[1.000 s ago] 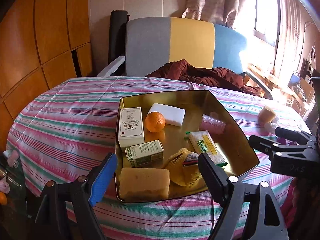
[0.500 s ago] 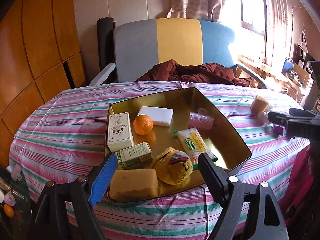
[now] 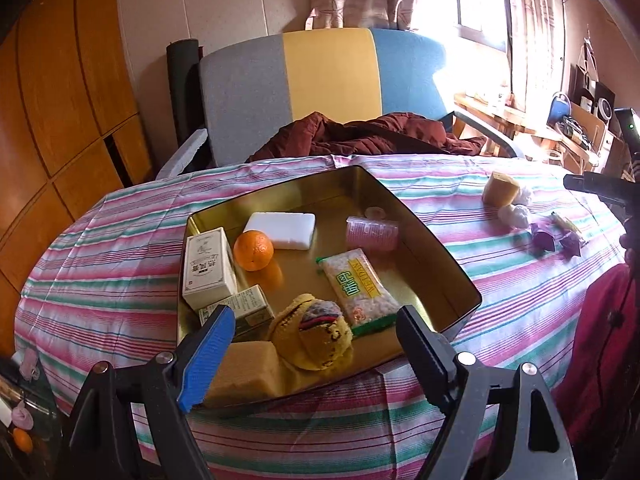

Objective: Organize objects
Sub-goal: 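Move both tools back over the remaining items on the cloth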

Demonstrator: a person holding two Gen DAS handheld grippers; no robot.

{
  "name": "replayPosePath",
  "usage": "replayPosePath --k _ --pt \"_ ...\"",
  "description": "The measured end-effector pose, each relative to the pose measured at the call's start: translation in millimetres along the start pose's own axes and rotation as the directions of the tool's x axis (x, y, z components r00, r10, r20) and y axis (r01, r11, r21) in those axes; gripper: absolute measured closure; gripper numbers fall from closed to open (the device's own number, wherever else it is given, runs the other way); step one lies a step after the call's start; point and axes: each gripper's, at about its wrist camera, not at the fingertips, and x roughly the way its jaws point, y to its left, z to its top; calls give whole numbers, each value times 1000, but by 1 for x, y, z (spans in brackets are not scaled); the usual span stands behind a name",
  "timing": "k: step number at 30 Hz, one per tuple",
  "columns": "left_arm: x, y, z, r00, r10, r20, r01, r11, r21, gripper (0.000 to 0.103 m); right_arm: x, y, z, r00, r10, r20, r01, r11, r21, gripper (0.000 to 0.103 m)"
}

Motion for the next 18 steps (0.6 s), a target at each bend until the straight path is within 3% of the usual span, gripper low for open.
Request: replayPosePath --k 5,10,18 --pt "5 -15 3 1000 -8 -10 9 999 37 19 20 -47 -1 998 -55 -13 56 990 130 0" --pt "12 -32 8 999 -30 -25 32 997 71 19 35 -80 -16 999 -10 -46 23 954 300 0" --pt "26 -77 21 981 -183 -66 190 974 120 19 25 -109 -22 1000 10 22 -19 884 468 0"
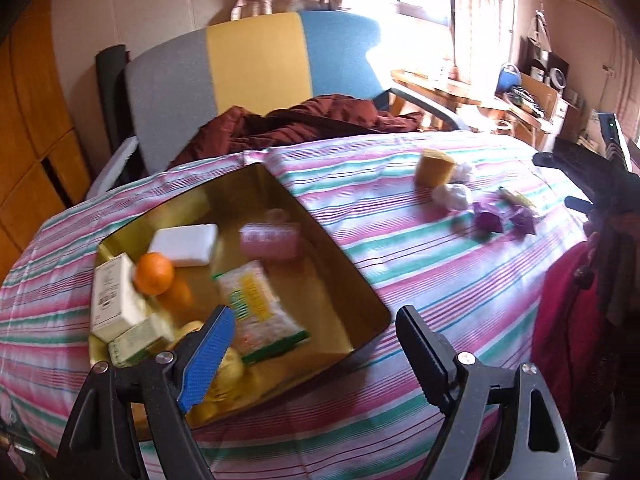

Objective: Organize objects
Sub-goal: 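Move both tools back over the remaining items on the cloth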

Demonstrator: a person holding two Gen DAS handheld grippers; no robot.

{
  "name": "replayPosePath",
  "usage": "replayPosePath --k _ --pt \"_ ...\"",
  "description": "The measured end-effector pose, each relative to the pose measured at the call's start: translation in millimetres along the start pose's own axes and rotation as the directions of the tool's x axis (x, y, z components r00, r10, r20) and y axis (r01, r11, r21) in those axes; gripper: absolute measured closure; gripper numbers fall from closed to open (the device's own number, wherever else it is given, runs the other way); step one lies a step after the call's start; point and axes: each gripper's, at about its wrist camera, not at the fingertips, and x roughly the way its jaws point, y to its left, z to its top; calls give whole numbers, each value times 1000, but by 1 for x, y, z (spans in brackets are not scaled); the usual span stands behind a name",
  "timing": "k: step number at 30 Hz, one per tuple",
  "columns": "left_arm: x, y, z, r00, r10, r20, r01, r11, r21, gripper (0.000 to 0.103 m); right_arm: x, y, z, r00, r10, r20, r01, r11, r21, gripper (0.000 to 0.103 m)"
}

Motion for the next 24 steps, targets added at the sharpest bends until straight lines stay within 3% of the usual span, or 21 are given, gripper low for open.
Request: replayPosePath --k 10,17,22,24 --pt "28 -49 27 989 -137 -62 141 988 66 19 1 -20 5 998 63 5 -63 990 123 0" --pt "58 -80 60 976 -205 -72 211 973 90 20 -2 -46 7 987 158 34 -161 948 273 0" --pt "88 -94 84 955 -277 -106 284 957 53 20 2 -46 7 984 179 17 -176 945 277 0" --pt "101 -101 91 943 -307 -130 313 949 29 25 4 -44 7 982 188 5 -182 946 270 0"
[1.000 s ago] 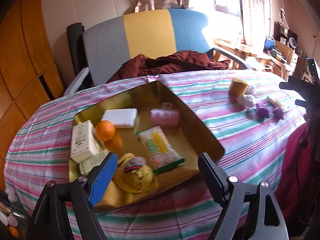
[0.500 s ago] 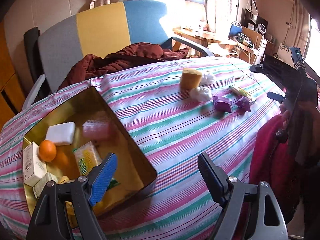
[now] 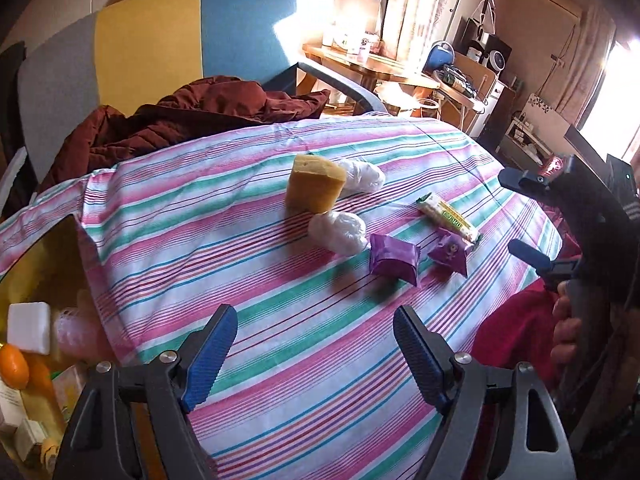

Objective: Organize objects
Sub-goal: 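Move both tools back over the remaining items on the cloth, then grasp the purple packet with the left tool while the right tool grasps a plastic-wrapped ball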

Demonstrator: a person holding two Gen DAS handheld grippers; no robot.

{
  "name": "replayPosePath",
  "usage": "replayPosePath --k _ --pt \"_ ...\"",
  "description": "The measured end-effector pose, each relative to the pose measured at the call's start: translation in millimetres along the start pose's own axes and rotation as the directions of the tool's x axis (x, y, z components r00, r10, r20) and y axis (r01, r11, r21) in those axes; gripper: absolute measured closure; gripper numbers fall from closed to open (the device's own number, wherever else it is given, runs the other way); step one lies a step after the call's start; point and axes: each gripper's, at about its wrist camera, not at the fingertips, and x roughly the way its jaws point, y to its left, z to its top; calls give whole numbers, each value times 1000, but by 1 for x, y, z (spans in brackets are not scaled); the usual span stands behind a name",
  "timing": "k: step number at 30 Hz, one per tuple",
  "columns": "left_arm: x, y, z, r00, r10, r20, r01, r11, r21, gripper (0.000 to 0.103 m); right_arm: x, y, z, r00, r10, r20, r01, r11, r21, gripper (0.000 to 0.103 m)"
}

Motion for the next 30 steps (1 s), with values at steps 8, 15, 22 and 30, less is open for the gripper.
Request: replayPosePath --k 8,15,22,30 --pt "47 -43 20 995 -70 -70 76 993 88 30 6 -2 -1 999 36 -33 -36 999 6 0" --pt "95 -72 31 991 -53 -124 75 981 180 30 5 -6 1 995 87 -38 -86 995 41 0" --pt "130 -82 40 988 -25 -150 52 983 174 30 8 -5 0 992 117 -51 -115 992 44 0" --pt "125 -78 18 989 -17 -148 49 976 214 59 9 -4 0 990 130 -57 -128 991 36 0"
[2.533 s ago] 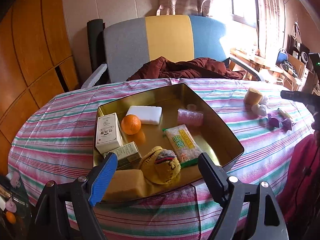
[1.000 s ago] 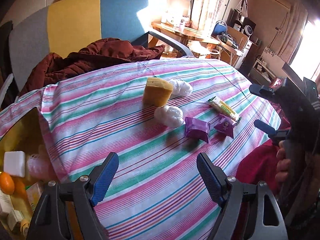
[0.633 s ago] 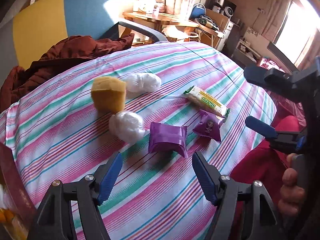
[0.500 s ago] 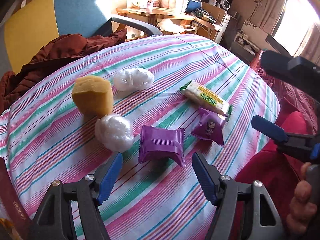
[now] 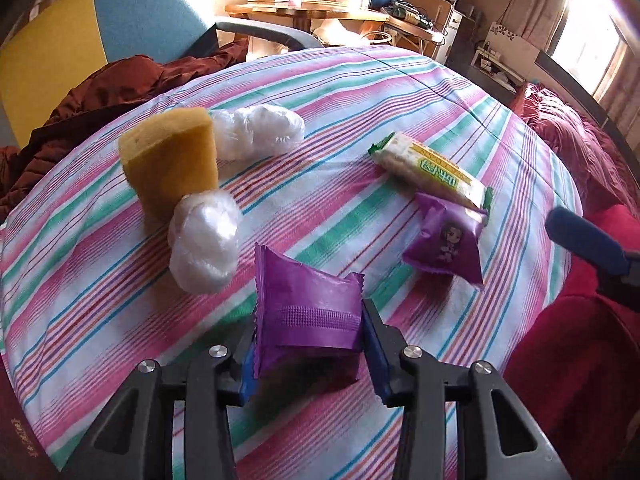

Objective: Organize objects
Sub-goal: 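Grasp the purple packet with the left tool while the right tool grasps a plastic-wrapped ball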

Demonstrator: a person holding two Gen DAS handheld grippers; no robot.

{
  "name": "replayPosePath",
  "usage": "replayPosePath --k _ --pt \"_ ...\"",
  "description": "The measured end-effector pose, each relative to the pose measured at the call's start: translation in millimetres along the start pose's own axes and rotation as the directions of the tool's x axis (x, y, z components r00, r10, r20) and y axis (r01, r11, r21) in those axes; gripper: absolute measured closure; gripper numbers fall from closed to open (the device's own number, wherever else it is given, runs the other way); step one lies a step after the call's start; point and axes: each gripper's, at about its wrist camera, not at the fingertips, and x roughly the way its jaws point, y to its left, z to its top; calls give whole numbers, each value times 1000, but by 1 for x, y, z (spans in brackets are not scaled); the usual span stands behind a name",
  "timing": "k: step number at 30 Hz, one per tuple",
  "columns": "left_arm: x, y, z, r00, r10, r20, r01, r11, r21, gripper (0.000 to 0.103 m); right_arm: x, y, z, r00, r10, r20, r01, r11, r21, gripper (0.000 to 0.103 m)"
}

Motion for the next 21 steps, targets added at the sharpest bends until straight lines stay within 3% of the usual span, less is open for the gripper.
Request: replayPosePath --k 5,12,21 --pt "-24 7 -42 999 41 33 -42 999 3 59 2 1 -1 1000 -9 -13 9 1000 -10 0" --pt "-54 24 -91 997 52 61 -48 996 -75 60 9 1 -2 997 -57 -42 56 998 -20 0" --pt "-52 24 -98 993 60 104 -53 996 -69 60 18 6 -6 988 -139 -71 135 989 -64 0"
